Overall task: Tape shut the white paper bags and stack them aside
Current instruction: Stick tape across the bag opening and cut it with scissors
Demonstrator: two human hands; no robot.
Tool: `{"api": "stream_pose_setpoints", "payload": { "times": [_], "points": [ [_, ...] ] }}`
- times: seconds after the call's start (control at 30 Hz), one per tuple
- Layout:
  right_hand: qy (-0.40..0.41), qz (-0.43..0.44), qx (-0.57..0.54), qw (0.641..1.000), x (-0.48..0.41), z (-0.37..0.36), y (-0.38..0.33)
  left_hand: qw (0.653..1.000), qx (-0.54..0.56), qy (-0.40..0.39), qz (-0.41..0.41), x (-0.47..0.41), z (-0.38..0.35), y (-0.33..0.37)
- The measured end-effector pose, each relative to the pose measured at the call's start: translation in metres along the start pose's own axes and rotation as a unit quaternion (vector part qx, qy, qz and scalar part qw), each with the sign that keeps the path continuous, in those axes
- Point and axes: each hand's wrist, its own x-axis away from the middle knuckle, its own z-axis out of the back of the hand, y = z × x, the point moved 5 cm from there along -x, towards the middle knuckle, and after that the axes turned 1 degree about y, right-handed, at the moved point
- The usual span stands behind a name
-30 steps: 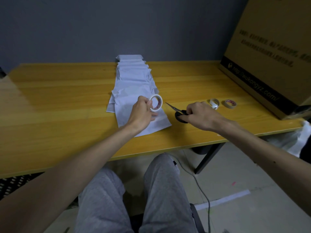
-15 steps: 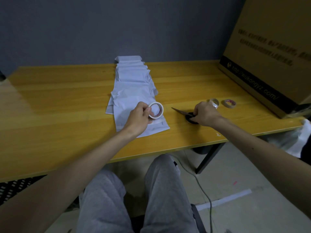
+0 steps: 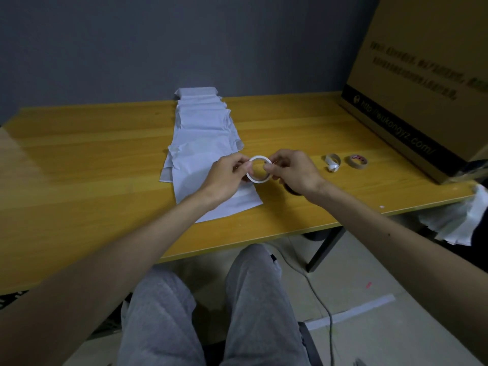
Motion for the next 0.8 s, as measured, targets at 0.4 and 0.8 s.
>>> {"api": "stream_pose_setpoints", "payload": {
  "times": [0.4,0.8],
  "points": [
    [0.065,-0.089,0.060,0.992,-0.014,0.000,0.031,0.954,-0.211,-0.195,-0.085,-0.016,-0.007,-0.015],
    [0.072,0.057,0.144,0.985,0.009,-0.010,0.009,0.928,-0.265,-0.243,-0.093,-0.024,-0.007,-0.009]
  ]
}}
